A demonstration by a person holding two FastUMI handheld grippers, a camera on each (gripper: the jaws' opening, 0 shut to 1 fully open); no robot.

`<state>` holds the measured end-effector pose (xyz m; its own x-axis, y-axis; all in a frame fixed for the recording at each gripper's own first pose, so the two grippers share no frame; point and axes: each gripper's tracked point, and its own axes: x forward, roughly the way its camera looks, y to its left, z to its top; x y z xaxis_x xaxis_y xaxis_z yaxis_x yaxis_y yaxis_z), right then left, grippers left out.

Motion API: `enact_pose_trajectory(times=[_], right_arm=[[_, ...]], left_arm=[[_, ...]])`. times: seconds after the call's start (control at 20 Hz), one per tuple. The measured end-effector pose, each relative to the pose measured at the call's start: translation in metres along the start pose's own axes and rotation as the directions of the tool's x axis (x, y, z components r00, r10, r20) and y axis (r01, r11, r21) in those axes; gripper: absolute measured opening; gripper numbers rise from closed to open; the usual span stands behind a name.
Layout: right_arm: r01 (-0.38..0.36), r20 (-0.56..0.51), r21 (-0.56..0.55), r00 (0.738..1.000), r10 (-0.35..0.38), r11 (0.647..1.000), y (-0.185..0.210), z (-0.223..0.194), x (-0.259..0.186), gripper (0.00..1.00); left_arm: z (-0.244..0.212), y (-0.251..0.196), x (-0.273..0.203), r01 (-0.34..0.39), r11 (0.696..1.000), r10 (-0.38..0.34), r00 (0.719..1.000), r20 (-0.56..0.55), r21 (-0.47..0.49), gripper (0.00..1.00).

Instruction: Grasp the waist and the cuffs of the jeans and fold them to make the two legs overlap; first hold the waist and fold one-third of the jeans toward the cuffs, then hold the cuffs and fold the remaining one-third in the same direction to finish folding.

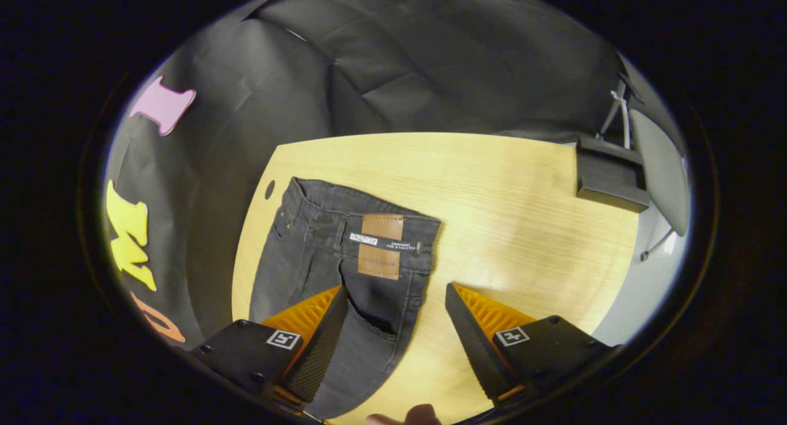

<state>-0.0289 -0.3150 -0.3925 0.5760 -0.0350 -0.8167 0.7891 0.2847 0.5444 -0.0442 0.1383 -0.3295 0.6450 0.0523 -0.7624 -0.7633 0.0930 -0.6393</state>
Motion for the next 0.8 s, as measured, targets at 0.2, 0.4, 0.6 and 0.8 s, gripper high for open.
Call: enact_pose_trajectory(times=[0.2,0.4,0.6,0.8], right_arm=[[0.002,0.004,-0.007,1.0,-0.002,1.0,0.015,0.005,0.008,0.96],[0.004,-0.005,-0.028,1.0,-0.004,1.0,0.024,0.0,0.016,0.92],[0.065,-0.027,-0.091,0.997,-0.068,0.994,0.016,-0.004,0.022,0.77],[0.047,-0.074,-0.057,0.996,-0.052,0.997,0.012,-0.004,0.024,0.42]], left_arm=[[-0.003,-0.008,0.01,0.004,1.0,-0.004,1.0,-0.018,-0.014,0.78],[-0.006,-0.015,0.02,0.005,1.0,-0.005,0.999,-0.036,-0.007,0.72],[-0.008,-0.015,0.024,-0.01,1.0,0.01,0.998,-0.06,-0.004,0.7],[-0.011,-0.009,0.023,-0.03,1.0,0.03,0.993,-0.117,0.002,0.34]])
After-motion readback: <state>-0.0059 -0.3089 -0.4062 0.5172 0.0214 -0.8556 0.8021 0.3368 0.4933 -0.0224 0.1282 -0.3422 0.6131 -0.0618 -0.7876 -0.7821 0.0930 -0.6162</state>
